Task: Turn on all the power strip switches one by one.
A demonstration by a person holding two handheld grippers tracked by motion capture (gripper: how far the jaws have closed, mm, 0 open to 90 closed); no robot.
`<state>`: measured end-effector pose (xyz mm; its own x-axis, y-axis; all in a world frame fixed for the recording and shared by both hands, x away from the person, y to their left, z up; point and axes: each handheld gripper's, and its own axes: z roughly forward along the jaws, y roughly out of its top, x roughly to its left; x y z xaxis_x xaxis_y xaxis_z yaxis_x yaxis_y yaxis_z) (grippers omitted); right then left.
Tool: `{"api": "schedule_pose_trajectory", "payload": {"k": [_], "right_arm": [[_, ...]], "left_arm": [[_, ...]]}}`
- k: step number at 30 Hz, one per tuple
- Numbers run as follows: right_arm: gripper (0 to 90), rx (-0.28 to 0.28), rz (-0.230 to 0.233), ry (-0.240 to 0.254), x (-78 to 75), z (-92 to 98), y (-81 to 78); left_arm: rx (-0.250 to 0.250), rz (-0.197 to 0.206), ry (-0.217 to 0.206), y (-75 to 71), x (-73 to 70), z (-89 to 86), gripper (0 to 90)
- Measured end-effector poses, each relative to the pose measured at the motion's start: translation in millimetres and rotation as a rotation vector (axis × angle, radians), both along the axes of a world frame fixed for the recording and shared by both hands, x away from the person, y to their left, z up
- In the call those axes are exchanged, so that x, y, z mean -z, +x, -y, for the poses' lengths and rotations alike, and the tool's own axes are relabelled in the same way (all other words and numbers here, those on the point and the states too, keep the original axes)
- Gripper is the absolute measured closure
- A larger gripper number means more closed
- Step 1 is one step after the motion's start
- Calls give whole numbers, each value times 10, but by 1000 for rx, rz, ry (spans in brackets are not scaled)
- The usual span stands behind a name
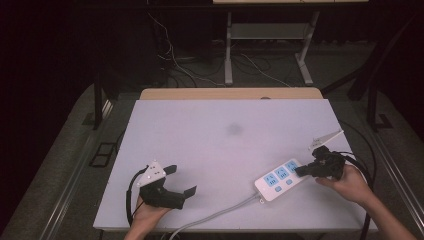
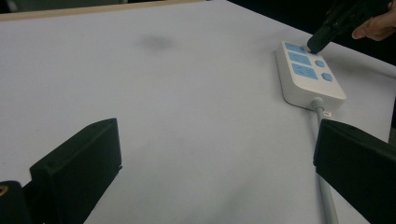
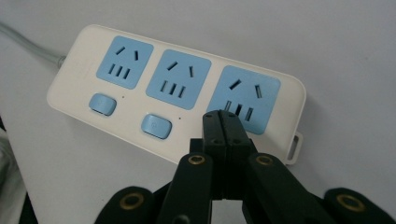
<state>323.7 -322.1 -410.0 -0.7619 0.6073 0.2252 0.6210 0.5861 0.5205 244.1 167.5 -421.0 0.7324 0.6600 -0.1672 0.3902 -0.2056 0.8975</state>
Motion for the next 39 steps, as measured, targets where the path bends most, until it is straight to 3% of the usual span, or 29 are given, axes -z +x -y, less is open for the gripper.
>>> {"api": "schedule_pose_trajectory", "payload": {"k": [1,9,15,19,22,39], "right_arm": [[900,-8,-19,13,10,0,10],[900,-33,17,-10,12,-50,2],[900,-29,20,43,65,27,-6],[900,-21,52,57,83,42,-51],[900,-12,41,84,99,66,-45],[900,15,39,56,49,34,-46]], "left_arm": [[-1,1,1,-1,-2,-4,0],[-4,3,3,-11,-3,-21,0],[-10,5,1,-11,-4,-36,0],[-11,5,4,-10,-4,-32,0],[-10,3,7,-5,0,-26,0],[-13,1,3,-2,1,-30,0]]}}
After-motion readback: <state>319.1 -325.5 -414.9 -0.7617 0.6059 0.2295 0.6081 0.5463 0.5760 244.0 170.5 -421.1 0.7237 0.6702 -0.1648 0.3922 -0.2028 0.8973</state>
